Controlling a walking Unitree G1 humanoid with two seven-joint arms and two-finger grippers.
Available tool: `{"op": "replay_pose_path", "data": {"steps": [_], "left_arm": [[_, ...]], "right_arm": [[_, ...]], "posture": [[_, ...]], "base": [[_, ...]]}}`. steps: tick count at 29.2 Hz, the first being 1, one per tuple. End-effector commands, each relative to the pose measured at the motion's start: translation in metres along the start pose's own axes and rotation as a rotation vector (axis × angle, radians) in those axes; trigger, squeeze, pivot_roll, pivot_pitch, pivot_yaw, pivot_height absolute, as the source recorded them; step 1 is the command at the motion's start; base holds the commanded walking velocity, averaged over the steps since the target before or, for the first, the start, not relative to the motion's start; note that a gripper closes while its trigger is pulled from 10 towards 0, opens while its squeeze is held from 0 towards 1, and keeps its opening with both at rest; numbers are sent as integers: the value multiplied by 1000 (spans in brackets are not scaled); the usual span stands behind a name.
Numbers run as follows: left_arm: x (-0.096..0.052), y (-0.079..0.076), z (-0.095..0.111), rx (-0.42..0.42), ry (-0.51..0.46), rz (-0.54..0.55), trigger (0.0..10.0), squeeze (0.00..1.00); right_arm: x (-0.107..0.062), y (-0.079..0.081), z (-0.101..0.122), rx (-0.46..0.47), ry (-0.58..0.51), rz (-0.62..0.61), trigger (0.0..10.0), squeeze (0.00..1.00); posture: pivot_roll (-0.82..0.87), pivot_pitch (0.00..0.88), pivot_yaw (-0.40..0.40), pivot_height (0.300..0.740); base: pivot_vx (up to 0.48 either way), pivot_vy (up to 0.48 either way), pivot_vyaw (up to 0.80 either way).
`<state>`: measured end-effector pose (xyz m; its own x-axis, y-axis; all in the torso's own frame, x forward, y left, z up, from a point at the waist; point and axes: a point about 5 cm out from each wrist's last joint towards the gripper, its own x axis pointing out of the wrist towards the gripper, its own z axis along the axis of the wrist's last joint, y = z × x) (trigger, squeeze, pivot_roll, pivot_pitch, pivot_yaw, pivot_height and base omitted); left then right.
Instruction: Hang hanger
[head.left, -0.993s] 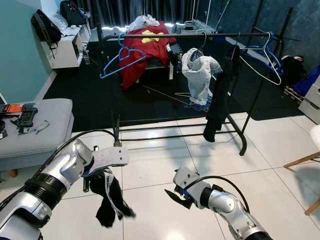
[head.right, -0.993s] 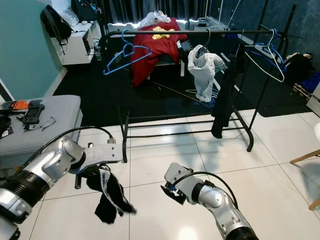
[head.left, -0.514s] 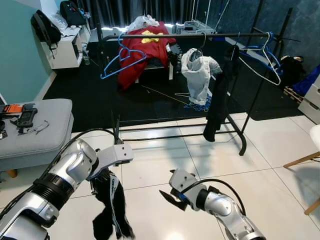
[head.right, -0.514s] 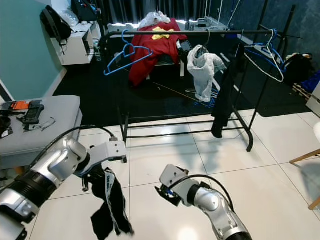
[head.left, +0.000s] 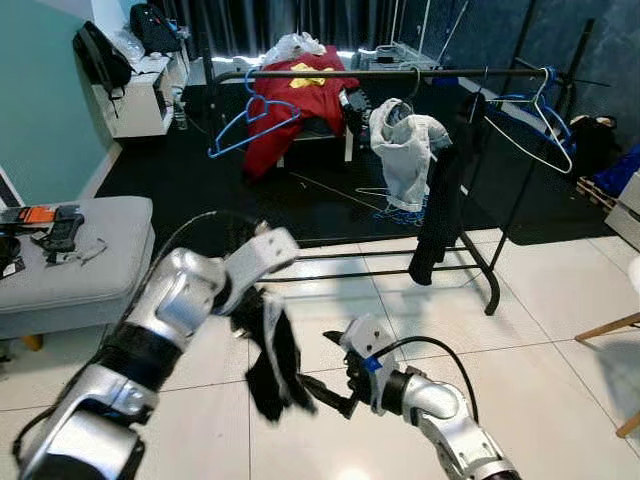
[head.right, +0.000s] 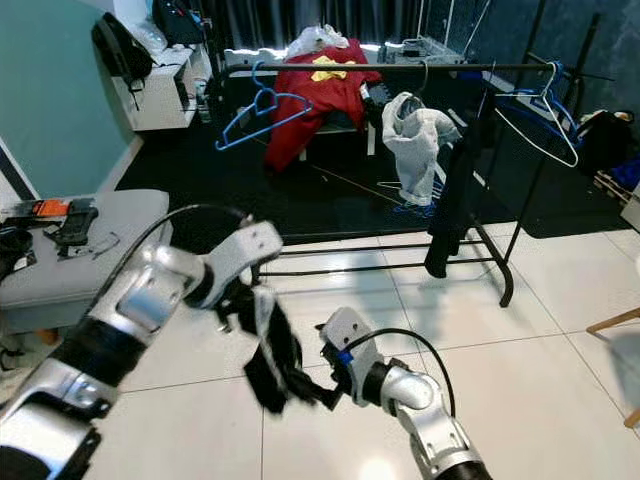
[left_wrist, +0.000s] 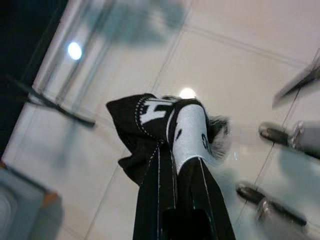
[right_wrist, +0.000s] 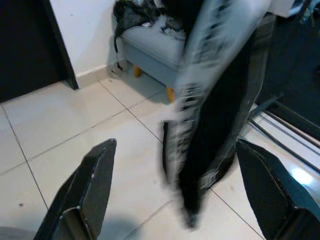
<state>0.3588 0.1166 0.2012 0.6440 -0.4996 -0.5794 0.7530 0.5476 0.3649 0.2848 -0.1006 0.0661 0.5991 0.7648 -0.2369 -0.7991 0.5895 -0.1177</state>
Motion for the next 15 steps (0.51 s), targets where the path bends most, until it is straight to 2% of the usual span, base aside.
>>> {"op": "replay_pose_path", "data": {"steps": [1,2,3,4,6,7,10,15], "left_arm": [[-3,3,13,-36,-73,29,10000,0],[-3,3,13,-36,-73,29,10000,0],[-3,4,20,-54,-110,44,10000,0],[-4,5,25,-66,-138,55,10000,0],[-4,5,28,-72,-154,62,10000,0],[-5,5,32,-83,-173,66,10000,0],[-6,5,38,-86,-203,85,10000,0],[-9,5,42,-95,-219,95,10000,0]], "right_arm": [[0,-10,-8,-17,53,-78,10000,1000],[0,-10,-8,-17,53,-78,10000,1000],[1,-16,-10,-59,78,-135,10000,1000],[3,-21,-9,-83,77,-190,10000,196],[4,-25,-8,-97,73,-224,10000,196],[4,-30,-6,-129,71,-280,10000,0],[4,-43,1,-222,68,-394,10000,0],[4,-49,4,-290,68,-449,10000,0]], "posture": [[-99,10,21,740],[-99,10,21,740],[-99,7,21,740],[-98,6,21,740],[-98,6,21,740],[-95,4,19,740],[-95,4,19,740],[-85,0,16,740]], "base": [[0,0,0],[0,0,0],[0,0,0],[0,0,0],[0,0,0],[0,0,0],[0,0,0],[0,0,0]]}}
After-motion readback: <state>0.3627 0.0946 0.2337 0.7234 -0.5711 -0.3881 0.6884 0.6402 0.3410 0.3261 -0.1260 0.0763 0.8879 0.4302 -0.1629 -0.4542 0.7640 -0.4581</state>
